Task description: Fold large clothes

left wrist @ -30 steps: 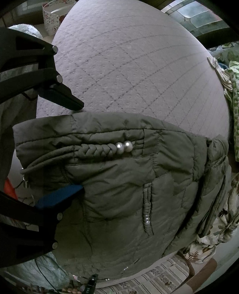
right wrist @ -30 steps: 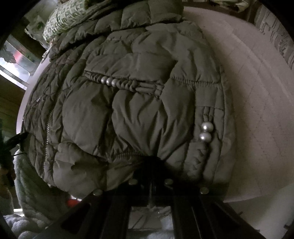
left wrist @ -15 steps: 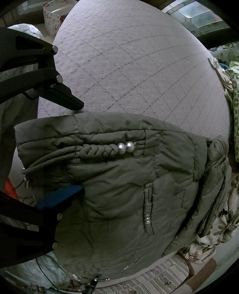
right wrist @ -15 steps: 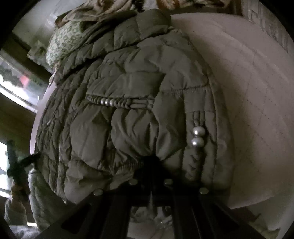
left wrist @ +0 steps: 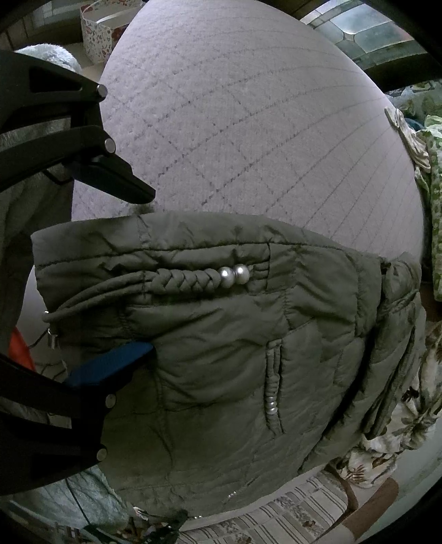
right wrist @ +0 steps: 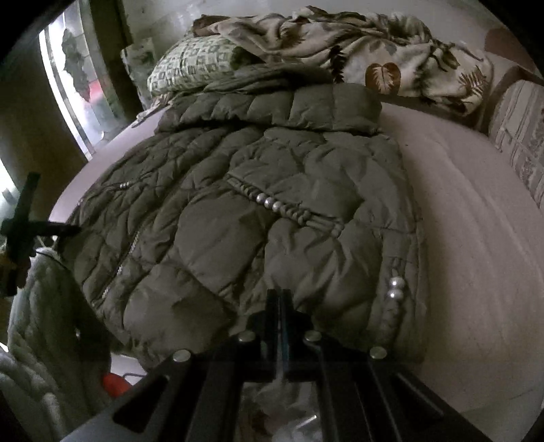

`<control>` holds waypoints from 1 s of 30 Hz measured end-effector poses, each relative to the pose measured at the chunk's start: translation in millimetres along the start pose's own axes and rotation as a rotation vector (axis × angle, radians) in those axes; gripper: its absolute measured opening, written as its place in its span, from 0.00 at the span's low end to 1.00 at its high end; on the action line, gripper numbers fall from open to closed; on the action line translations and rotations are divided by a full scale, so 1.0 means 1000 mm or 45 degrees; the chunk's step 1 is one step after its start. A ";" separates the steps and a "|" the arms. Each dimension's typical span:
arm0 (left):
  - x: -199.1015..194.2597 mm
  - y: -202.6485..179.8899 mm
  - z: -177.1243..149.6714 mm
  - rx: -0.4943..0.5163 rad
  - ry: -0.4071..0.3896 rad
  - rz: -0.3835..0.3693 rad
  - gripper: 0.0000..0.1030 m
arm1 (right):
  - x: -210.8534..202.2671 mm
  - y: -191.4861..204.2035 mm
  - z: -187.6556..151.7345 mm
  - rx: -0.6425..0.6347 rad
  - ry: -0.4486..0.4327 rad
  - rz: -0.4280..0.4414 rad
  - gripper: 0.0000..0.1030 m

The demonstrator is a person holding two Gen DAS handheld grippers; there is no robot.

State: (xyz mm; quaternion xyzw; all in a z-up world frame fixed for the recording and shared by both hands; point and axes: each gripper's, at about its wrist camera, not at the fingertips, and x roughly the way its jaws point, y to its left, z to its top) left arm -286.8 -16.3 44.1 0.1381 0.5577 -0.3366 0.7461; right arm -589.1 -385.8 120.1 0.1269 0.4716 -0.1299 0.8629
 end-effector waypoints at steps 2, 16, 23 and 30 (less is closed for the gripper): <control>-0.002 0.005 -0.001 -0.003 -0.004 -0.004 0.81 | 0.005 0.000 -0.001 -0.016 0.050 -0.009 0.03; -0.013 0.029 -0.022 -0.046 0.003 -0.054 0.88 | 0.026 -0.029 -0.009 0.143 0.266 -0.117 0.04; 0.000 0.021 -0.023 -0.021 0.071 -0.055 0.92 | 0.020 -0.015 -0.008 -0.005 0.223 -0.169 0.04; -0.007 -0.010 -0.016 0.122 0.019 -0.038 0.42 | -0.024 0.006 -0.005 -0.018 -0.077 0.035 0.04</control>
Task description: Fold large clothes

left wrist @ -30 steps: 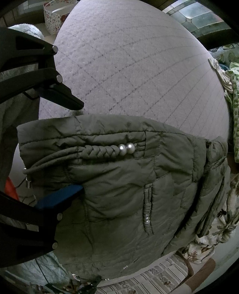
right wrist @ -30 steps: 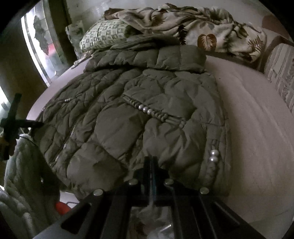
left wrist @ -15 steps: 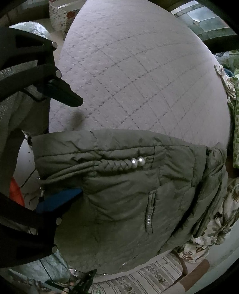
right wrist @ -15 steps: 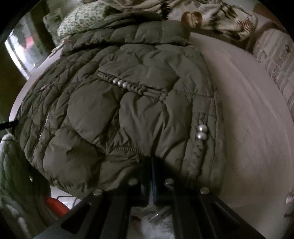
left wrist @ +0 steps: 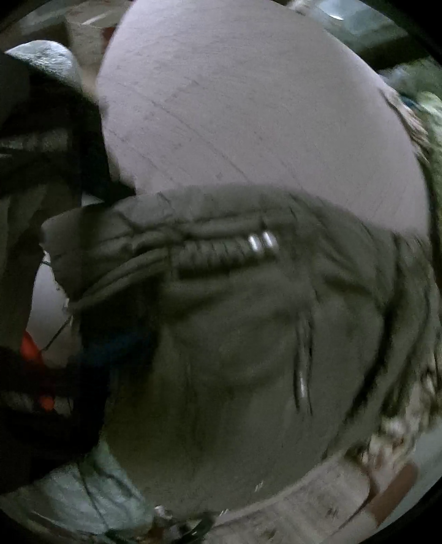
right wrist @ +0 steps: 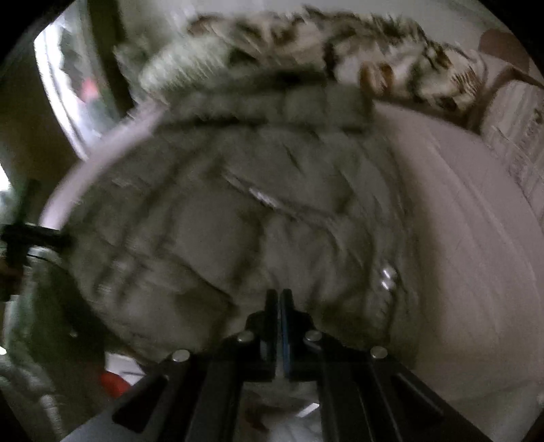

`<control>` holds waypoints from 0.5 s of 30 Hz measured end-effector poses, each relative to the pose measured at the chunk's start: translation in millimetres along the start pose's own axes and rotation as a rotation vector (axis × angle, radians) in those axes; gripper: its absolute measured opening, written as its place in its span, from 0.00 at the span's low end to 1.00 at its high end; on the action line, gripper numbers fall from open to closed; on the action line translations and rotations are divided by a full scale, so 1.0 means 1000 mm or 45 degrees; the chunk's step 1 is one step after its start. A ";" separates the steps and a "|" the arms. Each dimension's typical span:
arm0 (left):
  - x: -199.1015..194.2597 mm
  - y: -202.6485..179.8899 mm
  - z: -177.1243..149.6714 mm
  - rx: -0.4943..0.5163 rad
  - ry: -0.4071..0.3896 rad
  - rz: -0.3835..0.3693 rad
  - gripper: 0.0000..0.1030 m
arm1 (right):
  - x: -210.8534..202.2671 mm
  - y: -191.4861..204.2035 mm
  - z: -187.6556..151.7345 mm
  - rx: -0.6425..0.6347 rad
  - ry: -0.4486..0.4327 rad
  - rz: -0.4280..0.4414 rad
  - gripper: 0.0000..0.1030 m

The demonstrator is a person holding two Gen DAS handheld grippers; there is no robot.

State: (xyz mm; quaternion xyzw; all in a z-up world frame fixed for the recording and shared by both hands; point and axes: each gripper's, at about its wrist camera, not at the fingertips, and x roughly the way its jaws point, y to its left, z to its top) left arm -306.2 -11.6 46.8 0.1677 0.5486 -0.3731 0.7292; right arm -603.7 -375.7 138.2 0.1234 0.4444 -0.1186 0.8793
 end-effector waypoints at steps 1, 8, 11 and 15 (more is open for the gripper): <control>-0.002 -0.004 0.001 0.017 -0.010 0.004 0.31 | -0.003 0.005 0.001 -0.030 -0.014 -0.008 0.04; -0.009 -0.004 0.001 -0.012 -0.029 -0.036 0.26 | 0.007 0.016 0.004 -0.120 -0.004 -0.032 0.05; -0.009 -0.003 0.000 -0.009 -0.021 -0.038 0.26 | 0.021 0.012 0.001 -0.120 0.054 -0.072 0.05; -0.008 -0.005 0.001 0.005 -0.013 -0.028 0.26 | 0.019 0.011 -0.003 -0.153 0.027 -0.121 0.05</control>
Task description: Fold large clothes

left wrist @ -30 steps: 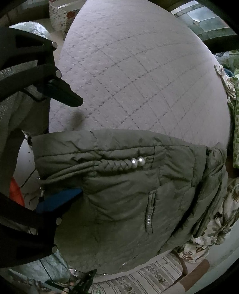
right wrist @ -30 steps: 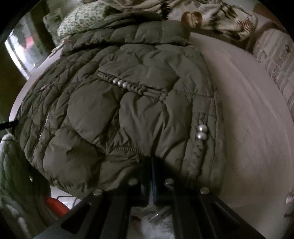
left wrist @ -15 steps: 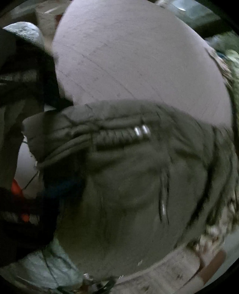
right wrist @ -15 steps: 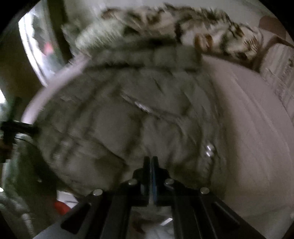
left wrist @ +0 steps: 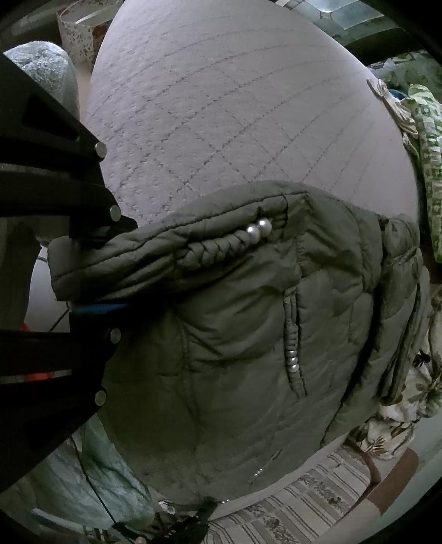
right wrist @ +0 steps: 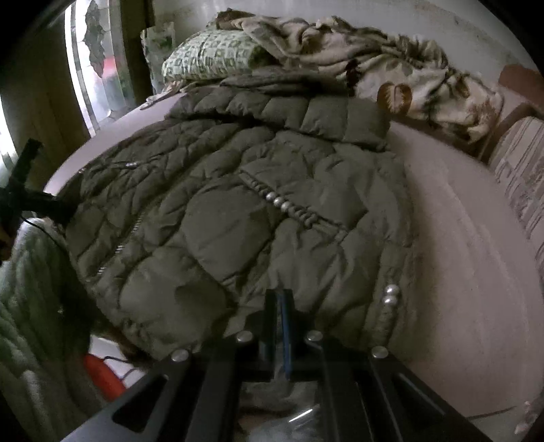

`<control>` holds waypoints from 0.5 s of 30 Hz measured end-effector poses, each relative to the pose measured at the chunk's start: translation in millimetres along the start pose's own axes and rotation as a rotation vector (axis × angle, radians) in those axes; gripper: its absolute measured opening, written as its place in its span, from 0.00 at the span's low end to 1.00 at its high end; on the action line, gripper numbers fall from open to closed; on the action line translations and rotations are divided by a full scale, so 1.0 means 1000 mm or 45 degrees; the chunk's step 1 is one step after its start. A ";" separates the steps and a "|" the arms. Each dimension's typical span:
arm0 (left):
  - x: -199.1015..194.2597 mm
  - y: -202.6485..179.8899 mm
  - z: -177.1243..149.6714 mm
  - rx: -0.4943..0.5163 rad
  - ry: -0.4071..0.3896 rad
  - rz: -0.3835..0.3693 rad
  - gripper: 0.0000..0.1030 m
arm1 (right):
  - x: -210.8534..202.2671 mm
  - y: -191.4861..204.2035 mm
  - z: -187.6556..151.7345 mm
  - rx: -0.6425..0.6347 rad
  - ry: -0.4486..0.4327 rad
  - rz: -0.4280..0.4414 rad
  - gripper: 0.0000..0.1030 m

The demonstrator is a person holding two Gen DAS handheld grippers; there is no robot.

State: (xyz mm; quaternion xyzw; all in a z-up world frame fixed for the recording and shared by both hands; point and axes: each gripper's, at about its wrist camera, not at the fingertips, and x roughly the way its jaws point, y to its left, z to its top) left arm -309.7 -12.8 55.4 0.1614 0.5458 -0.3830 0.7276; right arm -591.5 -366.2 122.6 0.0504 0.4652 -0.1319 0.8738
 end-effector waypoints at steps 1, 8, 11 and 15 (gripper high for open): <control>-0.002 0.002 -0.002 -0.003 0.002 -0.004 0.26 | -0.001 0.001 0.001 -0.005 -0.020 -0.025 0.05; 0.003 -0.001 0.003 -0.012 0.005 -0.005 0.27 | 0.000 -0.001 0.012 0.036 -0.049 -0.439 0.05; 0.002 -0.001 0.002 -0.011 0.002 0.001 0.27 | 0.003 -0.011 0.016 0.227 -0.040 -0.455 0.05; 0.002 -0.001 0.001 -0.010 0.001 0.003 0.27 | 0.008 -0.011 0.016 0.323 -0.033 -0.474 0.05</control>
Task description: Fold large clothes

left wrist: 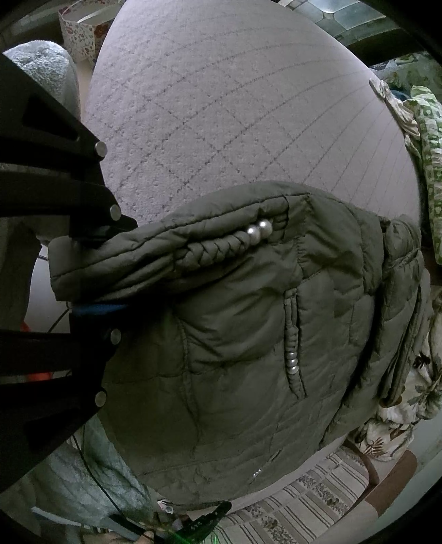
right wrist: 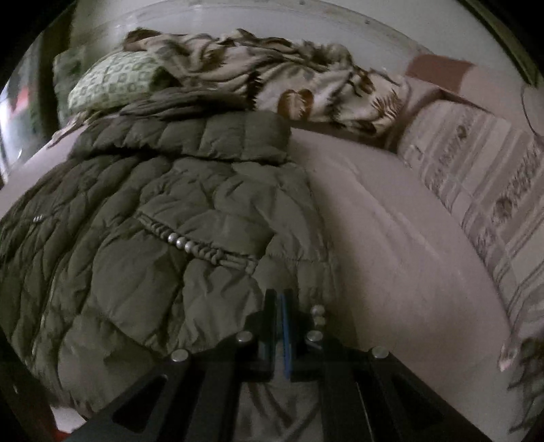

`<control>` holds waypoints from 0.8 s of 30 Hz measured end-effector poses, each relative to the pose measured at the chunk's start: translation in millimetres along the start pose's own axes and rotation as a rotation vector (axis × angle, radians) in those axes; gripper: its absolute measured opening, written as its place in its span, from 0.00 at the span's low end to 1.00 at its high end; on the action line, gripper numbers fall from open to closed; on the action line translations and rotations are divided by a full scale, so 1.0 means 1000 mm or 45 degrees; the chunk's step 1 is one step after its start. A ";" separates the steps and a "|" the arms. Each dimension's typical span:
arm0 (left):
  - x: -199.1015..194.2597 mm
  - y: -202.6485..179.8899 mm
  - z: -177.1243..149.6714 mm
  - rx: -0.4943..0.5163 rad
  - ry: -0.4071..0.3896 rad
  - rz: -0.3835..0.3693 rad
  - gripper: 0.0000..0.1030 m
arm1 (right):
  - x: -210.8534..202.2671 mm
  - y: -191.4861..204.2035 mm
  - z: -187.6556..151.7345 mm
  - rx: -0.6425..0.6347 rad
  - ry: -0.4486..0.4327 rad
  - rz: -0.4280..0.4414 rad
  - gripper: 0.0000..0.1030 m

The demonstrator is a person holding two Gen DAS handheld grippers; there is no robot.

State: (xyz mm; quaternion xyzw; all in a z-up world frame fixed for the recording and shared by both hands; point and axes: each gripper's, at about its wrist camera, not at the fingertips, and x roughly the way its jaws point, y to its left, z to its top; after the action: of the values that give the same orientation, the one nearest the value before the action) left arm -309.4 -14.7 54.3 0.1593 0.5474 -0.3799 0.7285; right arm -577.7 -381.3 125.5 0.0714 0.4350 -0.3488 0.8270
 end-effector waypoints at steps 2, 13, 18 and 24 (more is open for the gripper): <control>0.000 0.000 0.000 0.000 -0.001 0.003 0.27 | -0.001 0.003 -0.002 0.017 -0.001 -0.003 0.04; 0.000 0.000 0.000 0.003 -0.003 0.008 0.27 | -0.010 0.008 -0.005 0.059 -0.041 0.022 0.02; 0.000 0.000 0.001 0.003 -0.002 0.007 0.27 | -0.011 0.011 -0.005 0.055 -0.048 0.058 0.03; 0.000 0.000 0.000 0.003 -0.005 0.006 0.27 | -0.019 0.010 -0.009 0.089 -0.070 0.115 0.00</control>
State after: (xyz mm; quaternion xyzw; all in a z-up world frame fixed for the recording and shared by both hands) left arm -308.9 -14.8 54.3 0.1606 0.5453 -0.3792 0.7301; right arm -584.2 -360.3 132.9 0.1102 0.3960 -0.3279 0.8506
